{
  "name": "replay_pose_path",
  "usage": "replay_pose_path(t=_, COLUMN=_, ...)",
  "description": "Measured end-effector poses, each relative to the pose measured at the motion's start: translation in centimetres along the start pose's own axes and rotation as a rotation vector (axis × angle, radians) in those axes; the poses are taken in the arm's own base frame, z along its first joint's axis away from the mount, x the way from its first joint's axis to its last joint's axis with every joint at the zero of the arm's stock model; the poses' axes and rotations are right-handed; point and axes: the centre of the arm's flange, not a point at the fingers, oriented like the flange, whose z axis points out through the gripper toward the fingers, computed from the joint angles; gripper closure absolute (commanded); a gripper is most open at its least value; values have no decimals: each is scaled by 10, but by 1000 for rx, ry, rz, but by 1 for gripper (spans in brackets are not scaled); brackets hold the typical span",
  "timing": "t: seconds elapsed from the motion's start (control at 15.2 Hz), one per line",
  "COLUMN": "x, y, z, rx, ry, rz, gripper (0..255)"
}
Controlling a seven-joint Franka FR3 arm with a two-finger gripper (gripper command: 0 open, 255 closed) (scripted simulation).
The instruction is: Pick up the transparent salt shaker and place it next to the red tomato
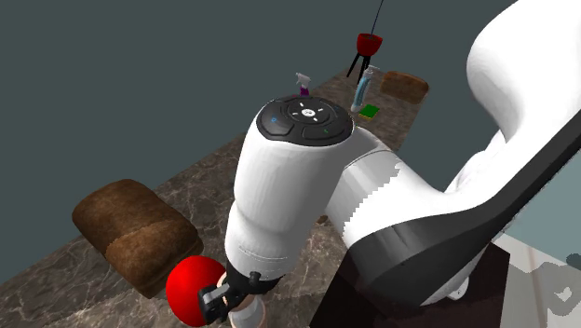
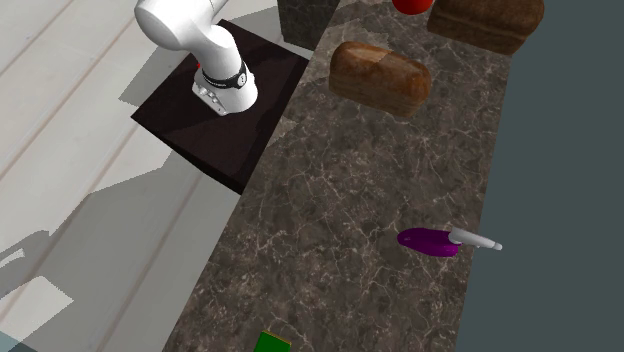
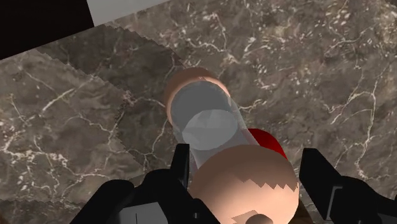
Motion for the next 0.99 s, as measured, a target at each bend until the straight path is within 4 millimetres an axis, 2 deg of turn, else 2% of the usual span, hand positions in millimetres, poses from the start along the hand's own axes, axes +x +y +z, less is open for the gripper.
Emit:
replay_pose_path(t=0.26, x=-1, y=3, z=17, rx=0, ry=0, rz=0, gripper=255)
replay_pose_path(t=0.59, x=-1, y=4, z=19, rx=0, ry=0, rz=-1, gripper=255)
replay_pose_path(t=0.66, x=-1, y=4, z=19, rx=0, ry=0, rz=-1, gripper=0)
replay_pose_path(t=0.99, x=-1, y=3, z=19, rx=1, ry=0, rz=-1, gripper=0)
